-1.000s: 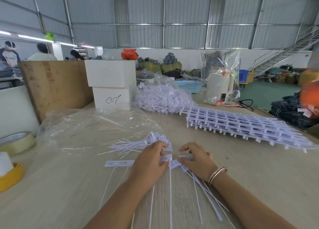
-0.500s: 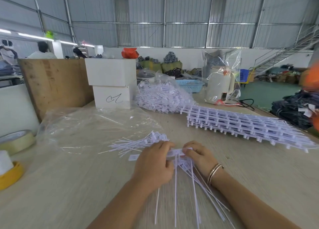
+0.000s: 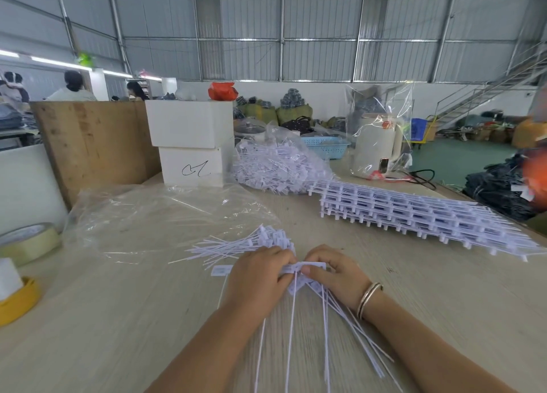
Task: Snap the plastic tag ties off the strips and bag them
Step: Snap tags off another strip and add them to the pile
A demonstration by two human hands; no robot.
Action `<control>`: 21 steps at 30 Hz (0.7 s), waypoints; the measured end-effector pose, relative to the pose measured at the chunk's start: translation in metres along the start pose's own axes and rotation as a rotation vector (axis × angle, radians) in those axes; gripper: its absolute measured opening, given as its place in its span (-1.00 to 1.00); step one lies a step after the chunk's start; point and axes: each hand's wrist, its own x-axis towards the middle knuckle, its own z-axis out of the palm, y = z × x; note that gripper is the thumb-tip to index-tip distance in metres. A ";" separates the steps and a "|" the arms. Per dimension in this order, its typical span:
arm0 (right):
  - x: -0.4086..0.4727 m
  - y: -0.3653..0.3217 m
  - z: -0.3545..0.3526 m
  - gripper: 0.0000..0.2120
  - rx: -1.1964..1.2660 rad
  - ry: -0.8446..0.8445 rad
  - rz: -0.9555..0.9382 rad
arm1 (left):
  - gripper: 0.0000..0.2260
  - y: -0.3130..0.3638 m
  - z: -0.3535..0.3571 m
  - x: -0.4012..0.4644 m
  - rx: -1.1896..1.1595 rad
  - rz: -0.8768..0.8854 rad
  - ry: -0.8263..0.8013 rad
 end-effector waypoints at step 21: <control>-0.003 0.001 0.001 -0.90 -0.147 0.087 -0.075 | -0.84 -0.005 0.004 -0.001 -0.349 -0.166 -0.030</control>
